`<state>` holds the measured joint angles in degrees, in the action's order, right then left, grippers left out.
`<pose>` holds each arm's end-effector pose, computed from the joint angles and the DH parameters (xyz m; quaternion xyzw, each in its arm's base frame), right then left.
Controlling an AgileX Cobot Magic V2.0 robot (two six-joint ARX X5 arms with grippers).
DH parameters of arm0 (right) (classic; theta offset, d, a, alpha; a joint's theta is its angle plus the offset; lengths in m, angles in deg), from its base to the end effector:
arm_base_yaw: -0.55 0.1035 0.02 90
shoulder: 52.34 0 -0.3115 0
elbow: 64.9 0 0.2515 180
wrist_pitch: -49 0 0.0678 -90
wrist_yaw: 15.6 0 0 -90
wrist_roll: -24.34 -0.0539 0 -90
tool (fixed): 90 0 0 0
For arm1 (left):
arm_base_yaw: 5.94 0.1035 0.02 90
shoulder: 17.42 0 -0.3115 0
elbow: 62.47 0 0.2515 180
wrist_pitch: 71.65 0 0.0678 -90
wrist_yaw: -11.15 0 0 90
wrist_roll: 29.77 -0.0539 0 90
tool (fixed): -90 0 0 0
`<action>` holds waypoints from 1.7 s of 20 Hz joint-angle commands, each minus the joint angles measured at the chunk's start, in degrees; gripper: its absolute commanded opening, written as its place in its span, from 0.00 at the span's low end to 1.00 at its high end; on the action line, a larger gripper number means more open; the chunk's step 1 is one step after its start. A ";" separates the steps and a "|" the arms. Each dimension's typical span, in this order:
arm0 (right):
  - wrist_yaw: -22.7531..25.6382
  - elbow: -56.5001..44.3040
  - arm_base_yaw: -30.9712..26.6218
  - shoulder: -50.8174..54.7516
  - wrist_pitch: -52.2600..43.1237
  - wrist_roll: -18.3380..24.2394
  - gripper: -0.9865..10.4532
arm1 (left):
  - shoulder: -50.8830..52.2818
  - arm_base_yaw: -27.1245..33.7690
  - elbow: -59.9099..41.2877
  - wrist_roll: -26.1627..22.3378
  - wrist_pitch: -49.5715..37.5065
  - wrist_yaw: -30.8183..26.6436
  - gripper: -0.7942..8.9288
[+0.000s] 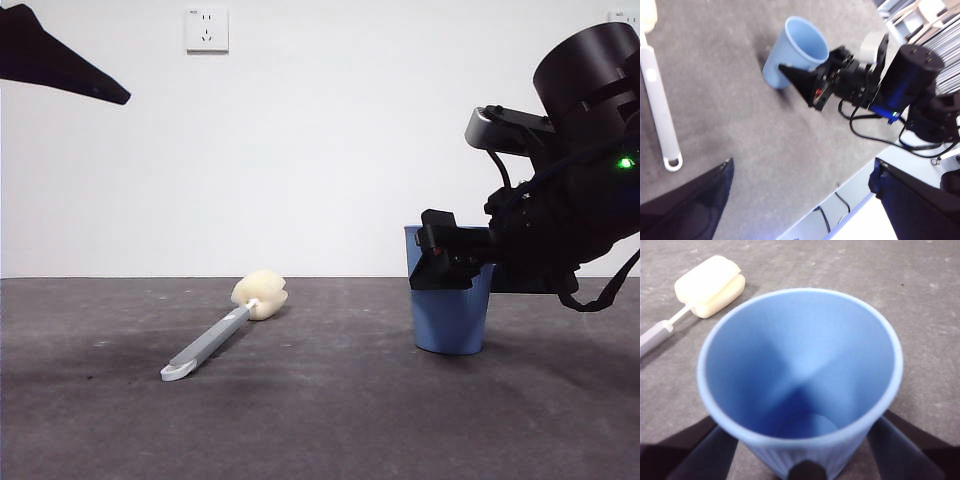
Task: Pick up the cup brush,pick up the cup,insert the brush into the cup,clean the cup,put the cup brush back,put the cup back to the fixed position on the table
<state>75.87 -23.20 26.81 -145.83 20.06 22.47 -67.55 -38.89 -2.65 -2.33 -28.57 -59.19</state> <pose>0.2756 0.1344 0.1696 -0.0318 0.1957 0.2072 0.9580 0.1305 -0.1062 0.3197 -0.1714 0.3779 -0.3447 0.8420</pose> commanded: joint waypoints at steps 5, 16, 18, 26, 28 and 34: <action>0.07 -0.33 0.15 0.57 1.25 -0.15 0.59 | -0.02 -0.11 -0.57 -2.01 0.66 -0.11 0.56; -0.11 -0.31 1.22 23.23 31.26 -2.60 0.58 | -0.02 -0.11 -0.57 -3.98 3.48 -0.09 0.56; -1.90 -0.28 2.40 31.04 42.84 -5.64 0.58 | -0.02 -0.07 -0.57 -6.56 4.81 -0.07 0.56; -12.37 6.78 6.51 55.54 73.18 -18.05 0.45 | -0.02 -0.07 -0.57 -14.19 8.96 -0.04 0.54; -13.20 9.88 6.86 57.70 75.65 -19.52 0.25 | -0.02 -0.07 -0.55 -14.19 8.96 -0.02 0.30; -13.05 11.61 6.86 59.39 77.70 -19.50 0.08 | -0.02 -0.07 -0.55 -14.19 8.90 -0.09 0.07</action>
<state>62.56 -11.46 33.56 -86.33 97.74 3.52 -67.55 -38.89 -2.65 -15.68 -19.63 -59.17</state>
